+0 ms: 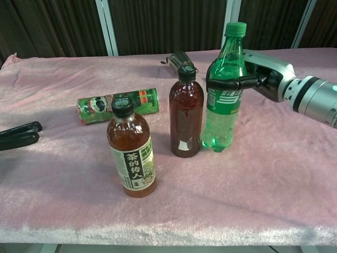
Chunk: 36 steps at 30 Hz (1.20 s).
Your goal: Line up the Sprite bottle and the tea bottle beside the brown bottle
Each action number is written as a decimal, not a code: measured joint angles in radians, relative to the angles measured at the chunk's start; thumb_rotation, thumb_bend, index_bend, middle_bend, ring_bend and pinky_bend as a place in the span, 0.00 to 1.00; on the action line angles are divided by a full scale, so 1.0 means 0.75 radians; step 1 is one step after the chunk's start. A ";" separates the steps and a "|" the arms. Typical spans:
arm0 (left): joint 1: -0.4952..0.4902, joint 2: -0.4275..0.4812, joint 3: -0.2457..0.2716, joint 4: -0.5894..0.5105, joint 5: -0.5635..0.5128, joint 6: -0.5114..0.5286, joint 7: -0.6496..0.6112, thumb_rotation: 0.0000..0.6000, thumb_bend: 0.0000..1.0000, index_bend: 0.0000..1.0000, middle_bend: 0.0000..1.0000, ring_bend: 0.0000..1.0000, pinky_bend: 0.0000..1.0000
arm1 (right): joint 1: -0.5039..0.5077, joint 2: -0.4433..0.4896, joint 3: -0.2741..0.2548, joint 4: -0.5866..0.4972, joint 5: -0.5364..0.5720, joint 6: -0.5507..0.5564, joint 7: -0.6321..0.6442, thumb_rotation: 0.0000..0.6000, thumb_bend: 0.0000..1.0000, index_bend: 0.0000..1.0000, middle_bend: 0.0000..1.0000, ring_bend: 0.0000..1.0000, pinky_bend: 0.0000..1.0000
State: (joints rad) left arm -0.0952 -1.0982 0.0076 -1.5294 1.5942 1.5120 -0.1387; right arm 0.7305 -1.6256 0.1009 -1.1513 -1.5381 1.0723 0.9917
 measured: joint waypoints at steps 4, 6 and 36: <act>0.005 0.002 0.002 0.004 0.004 0.009 -0.007 1.00 0.33 0.00 0.00 0.00 0.00 | 0.002 -0.010 0.002 0.003 0.001 0.000 -0.037 1.00 0.34 1.00 0.68 0.64 0.77; 0.006 0.001 0.003 0.005 0.005 0.010 -0.008 1.00 0.33 0.00 0.00 0.00 0.00 | 0.003 -0.010 0.005 0.003 0.001 0.002 -0.056 1.00 0.34 1.00 0.68 0.64 0.77; 0.000 -0.003 0.008 -0.001 0.004 -0.013 0.009 1.00 0.33 0.00 0.00 0.00 0.00 | 0.010 -0.051 -0.017 0.107 -0.060 0.064 -0.109 1.00 0.34 1.00 0.68 0.64 0.75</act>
State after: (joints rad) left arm -0.0956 -1.1008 0.0137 -1.5303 1.5971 1.5021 -0.1323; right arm 0.7378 -1.6635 0.0885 -1.0714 -1.5828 1.1206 0.9096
